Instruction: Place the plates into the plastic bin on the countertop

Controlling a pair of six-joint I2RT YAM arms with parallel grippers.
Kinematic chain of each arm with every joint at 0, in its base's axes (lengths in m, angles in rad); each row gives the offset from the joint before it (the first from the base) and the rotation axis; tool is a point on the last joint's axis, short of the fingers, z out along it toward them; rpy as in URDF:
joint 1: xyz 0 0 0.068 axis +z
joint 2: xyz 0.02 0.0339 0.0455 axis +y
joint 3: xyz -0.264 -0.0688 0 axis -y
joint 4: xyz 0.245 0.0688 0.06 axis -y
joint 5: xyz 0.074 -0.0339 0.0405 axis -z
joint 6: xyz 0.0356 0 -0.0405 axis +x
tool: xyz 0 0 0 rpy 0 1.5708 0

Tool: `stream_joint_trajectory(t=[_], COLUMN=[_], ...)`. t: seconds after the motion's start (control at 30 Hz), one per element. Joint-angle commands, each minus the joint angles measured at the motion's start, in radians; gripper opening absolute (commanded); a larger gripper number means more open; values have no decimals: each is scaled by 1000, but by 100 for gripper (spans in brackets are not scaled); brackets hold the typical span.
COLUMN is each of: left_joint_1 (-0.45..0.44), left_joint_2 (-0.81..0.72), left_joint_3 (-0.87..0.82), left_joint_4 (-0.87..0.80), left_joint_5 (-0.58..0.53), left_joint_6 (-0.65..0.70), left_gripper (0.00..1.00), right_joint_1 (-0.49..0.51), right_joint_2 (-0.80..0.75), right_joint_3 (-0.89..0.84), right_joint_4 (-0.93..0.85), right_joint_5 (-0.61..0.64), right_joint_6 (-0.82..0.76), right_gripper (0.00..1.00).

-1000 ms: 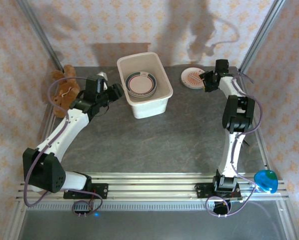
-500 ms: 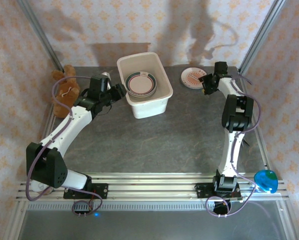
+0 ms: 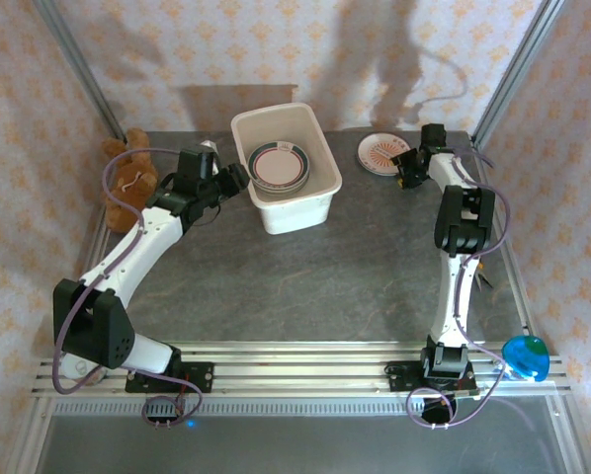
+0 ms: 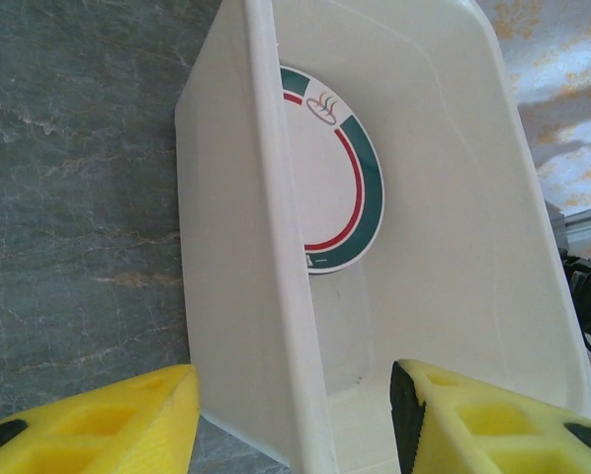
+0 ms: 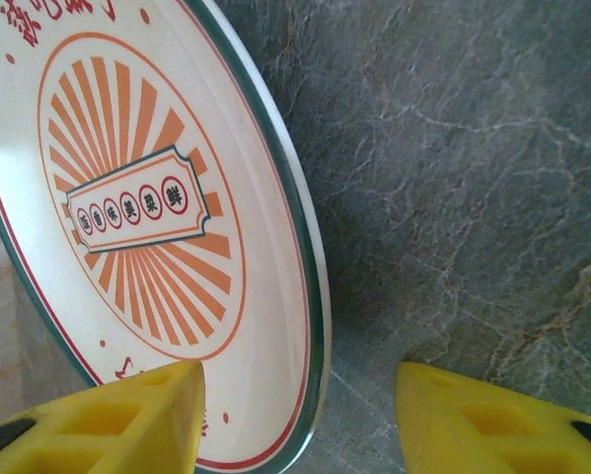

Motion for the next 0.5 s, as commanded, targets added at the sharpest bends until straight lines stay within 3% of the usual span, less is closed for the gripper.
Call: stream_joint_trajectory(t=[0.0,0.47], left_joint_1=[-14,-18], left_joint_2=[19,62], left_joint_3=[44,90], left_joint_4=[-22,-35], left_joint_5=[-32,-38], left_joint_6=[4,12], left_gripper=[54,54], right_joint_1=[-5,-3], right_joint_2=[45,113], right_joint_3=[45,143], right_joint_4=[27,-3], right_joint_5=[36,39], right_joint_6=[13,26], right_gripper=[52,41])
